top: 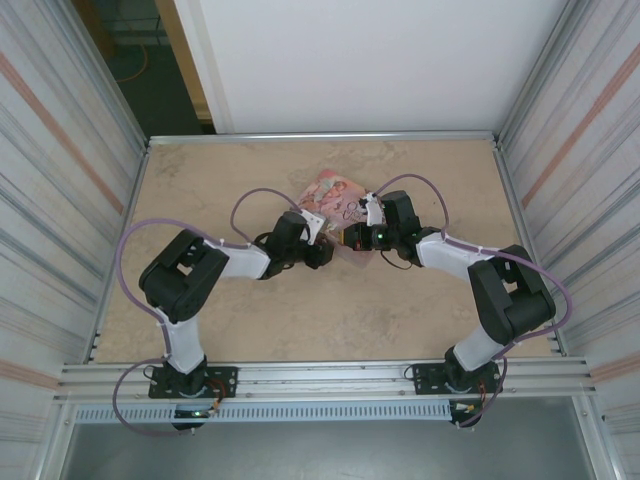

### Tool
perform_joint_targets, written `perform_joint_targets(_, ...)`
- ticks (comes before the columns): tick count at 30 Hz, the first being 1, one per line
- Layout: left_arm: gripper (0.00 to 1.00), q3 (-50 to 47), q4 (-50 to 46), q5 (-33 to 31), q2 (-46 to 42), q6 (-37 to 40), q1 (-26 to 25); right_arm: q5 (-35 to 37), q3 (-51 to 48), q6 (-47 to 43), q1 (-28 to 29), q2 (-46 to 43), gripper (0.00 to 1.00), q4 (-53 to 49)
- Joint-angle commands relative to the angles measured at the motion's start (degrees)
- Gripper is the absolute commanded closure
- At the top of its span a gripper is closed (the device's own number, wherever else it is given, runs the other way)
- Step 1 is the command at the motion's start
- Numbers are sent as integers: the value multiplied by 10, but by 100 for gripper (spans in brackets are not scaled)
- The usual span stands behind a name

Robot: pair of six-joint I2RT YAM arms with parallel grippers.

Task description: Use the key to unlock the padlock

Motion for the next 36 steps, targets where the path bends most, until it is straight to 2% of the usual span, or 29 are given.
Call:
perform_joint_targets(1,65,20,11,10,7,13,-11,11,-3,-2,14,2,100,-55)
perform_joint_targets(4,70,19,11,12,1,12,-11,14,-2,-3,16,-10,100,-55)
perform_joint_targets(11,73,15,-6,30,-31,-6,-12,30,-10,-23,14,-72,100,-74)
perform_joint_targets(22,77,66,-151,113,-69,-122,-11,48,-83,-92,19,-224,100,-129)
perform_joint_targets(30,81,73,-192,153,-95,-209,-13,119,-162,-144,83,-330,100,-153)
perform_joint_targets(33,77,81,-214,157,-100,-236,-13,152,-195,-150,113,-344,100,-138)
perform_joint_targets(36,78,83,-218,163,-106,-267,-12,182,-222,-156,139,-344,100,-112)
